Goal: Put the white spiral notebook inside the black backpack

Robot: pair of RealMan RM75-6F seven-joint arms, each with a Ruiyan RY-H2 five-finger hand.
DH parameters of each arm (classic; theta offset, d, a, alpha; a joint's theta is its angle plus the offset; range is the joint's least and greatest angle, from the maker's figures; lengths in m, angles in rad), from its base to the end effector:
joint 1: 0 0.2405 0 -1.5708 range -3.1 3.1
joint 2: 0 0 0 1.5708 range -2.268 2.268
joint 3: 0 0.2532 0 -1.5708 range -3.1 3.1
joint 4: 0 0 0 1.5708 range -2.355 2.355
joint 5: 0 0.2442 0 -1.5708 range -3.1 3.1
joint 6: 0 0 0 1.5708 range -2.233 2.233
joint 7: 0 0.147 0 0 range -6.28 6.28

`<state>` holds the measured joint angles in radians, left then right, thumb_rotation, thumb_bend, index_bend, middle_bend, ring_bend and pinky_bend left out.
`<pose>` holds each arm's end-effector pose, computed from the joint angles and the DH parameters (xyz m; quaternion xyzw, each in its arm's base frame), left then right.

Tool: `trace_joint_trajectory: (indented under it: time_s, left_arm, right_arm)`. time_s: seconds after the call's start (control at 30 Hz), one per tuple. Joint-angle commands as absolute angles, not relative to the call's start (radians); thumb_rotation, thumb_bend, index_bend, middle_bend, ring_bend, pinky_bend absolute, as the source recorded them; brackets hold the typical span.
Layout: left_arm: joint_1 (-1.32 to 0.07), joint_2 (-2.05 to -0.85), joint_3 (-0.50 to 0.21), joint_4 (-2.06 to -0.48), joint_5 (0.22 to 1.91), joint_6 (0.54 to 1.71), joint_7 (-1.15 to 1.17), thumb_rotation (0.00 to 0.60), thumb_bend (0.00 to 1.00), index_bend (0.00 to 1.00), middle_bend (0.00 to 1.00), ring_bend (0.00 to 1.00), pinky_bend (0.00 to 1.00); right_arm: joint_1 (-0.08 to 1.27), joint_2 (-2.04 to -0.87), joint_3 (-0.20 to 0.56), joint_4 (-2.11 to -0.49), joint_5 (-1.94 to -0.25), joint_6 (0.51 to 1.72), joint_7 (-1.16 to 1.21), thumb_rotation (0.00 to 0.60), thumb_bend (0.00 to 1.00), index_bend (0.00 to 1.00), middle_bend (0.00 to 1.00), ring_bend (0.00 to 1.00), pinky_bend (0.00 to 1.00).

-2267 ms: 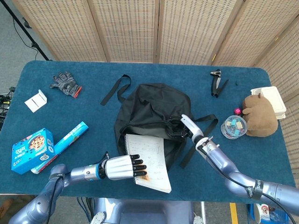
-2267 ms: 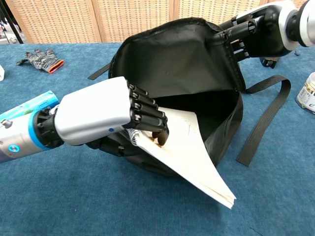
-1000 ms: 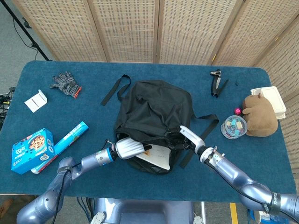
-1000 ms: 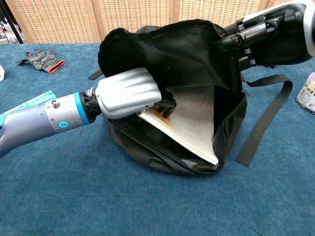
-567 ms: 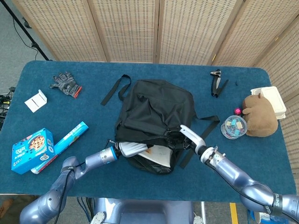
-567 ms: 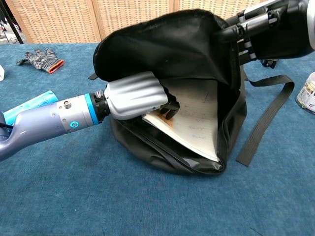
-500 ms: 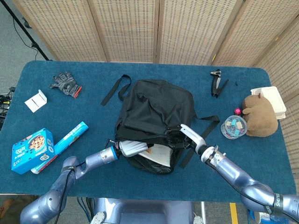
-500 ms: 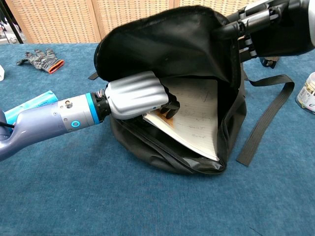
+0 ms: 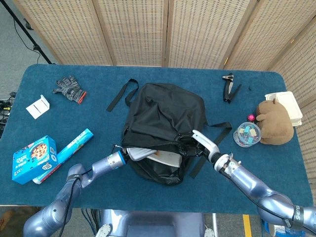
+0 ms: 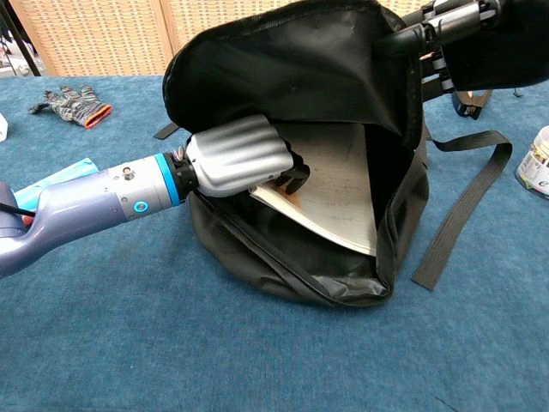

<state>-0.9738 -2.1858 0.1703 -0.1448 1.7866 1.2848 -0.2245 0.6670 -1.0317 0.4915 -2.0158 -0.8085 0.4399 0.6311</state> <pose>-0.1114 0.3840 -0.1425 -0.8569 0.0281 -0.4249 0.2905 -0.0771 -0.3272 0.0538 0.4502 -0.7897 0.4099 0.0753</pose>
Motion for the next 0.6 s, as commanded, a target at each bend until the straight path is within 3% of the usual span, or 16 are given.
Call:
trace_joint_trajectory:
  time_s: [0.03,0.13,0.27,0.6]
  left_arm:
    - [-0.971,-2.181,0.162,-0.156,1.774,1.264,-0.236,0.600,0.43,0.46,0.32,0.30,0.48]
    - [-0.960,-2.151,0.154,-0.213,1.760,1.272,-0.346,0.600,0.25,0.24,0.11,0.14,0.38]
    - [-0.949,-2.118,0.164,-0.248,1.770,1.320,-0.377,0.600,0.04,0.18,0.03,0.09,0.37]
    - [-0.907,-2.030,0.169,-0.381,1.769,1.381,-0.496,0.600,0.00,0.12,0.00,0.05,0.35]
  right_arm:
    - [0.668,-1.031,0.488,-2.012,-0.812,0.441,0.631,0.600,0.65,0.62,0.55,0.30,0.42]
    - [0.675,-1.036,0.476,-1.992,-0.818,0.452,0.620,0.600,0.65,0.62,0.55,0.30,0.42]
    - [0.694,-1.055,0.454,-1.962,-0.803,0.478,0.604,0.600,0.65,0.62,0.55,0.30,0.42]
    - [0.755,-1.116,0.409,-1.855,-0.707,0.556,0.558,0.600,0.65,0.63,0.55,0.30,0.42]
